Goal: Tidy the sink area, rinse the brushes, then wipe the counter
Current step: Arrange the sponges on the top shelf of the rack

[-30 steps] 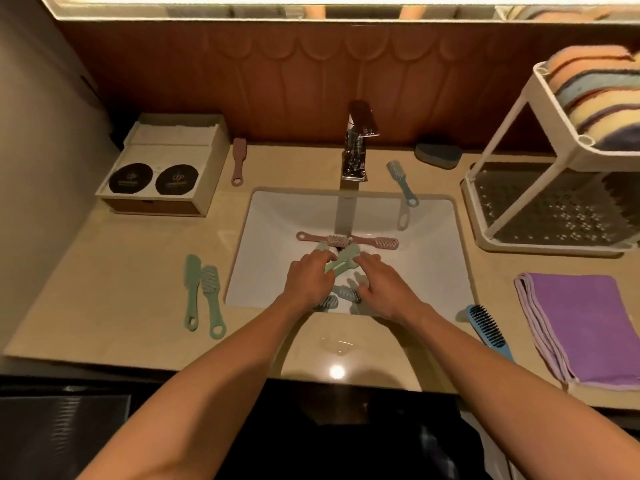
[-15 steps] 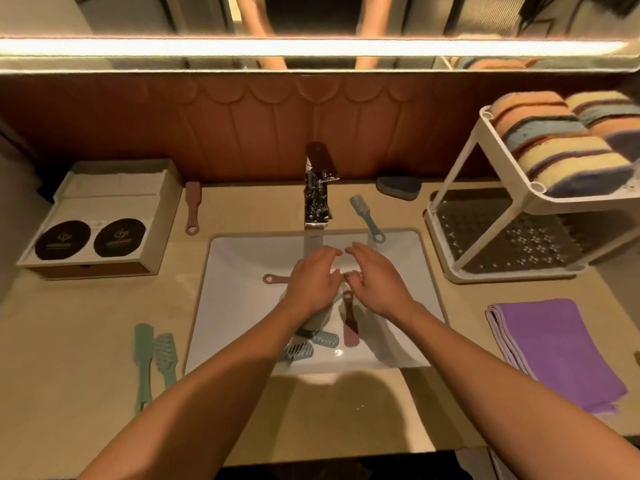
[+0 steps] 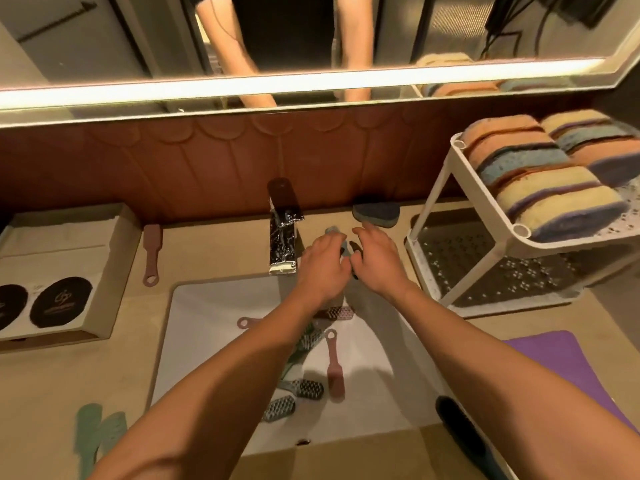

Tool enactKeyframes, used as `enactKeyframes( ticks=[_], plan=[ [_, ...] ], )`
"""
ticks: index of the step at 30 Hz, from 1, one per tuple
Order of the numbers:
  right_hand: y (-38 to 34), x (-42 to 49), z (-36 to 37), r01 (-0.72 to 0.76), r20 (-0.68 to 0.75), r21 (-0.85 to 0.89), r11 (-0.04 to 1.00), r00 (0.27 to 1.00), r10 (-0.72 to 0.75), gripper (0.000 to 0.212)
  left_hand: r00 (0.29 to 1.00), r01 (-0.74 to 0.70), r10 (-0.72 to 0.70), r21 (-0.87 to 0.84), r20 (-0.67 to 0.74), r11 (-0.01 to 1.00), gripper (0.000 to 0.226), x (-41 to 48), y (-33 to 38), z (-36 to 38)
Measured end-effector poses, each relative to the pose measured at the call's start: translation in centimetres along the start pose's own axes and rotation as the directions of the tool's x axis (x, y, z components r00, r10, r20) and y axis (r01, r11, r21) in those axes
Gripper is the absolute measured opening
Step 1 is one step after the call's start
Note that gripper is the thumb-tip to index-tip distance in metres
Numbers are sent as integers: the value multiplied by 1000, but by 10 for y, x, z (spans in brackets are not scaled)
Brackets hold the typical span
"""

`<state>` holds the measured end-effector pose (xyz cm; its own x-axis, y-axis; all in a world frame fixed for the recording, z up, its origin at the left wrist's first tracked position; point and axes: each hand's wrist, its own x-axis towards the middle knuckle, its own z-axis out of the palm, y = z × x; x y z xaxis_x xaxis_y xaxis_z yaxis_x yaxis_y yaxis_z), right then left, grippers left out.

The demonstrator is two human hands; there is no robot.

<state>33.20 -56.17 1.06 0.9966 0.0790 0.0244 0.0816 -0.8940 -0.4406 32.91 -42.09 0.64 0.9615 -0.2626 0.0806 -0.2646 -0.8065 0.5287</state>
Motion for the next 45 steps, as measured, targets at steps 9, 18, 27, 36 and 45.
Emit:
enactKeyframes(
  ticks=[9, 18, 27, 36, 45],
  plan=[
    [30, 58, 14, -21, 43, -86, 996, 999, 25, 65, 996, 84, -83, 40, -27, 996, 58, 40, -5, 26],
    [41, 89, 20, -228, -13, -294, 928, 972, 235, 75, 995, 100, -100, 19, 16, 995, 59, 48, -18, 33],
    [23, 44, -2, -39, -165, -35, 999, 986, 33, 74, 992, 120, -112, -206, 50, 971, 54, 38, 7, 16],
    [3, -41, -33, 228, -165, 238, 944, 967, -192, 76, 882, 405, -438, -756, 175, 514, 49, 3, 44, -23],
    [-20, -104, -33, -207, 42, 660, 722, 970, 239, 48, 841, 473, -456, -803, 289, 362, 6, -59, 58, -55]
  ],
)
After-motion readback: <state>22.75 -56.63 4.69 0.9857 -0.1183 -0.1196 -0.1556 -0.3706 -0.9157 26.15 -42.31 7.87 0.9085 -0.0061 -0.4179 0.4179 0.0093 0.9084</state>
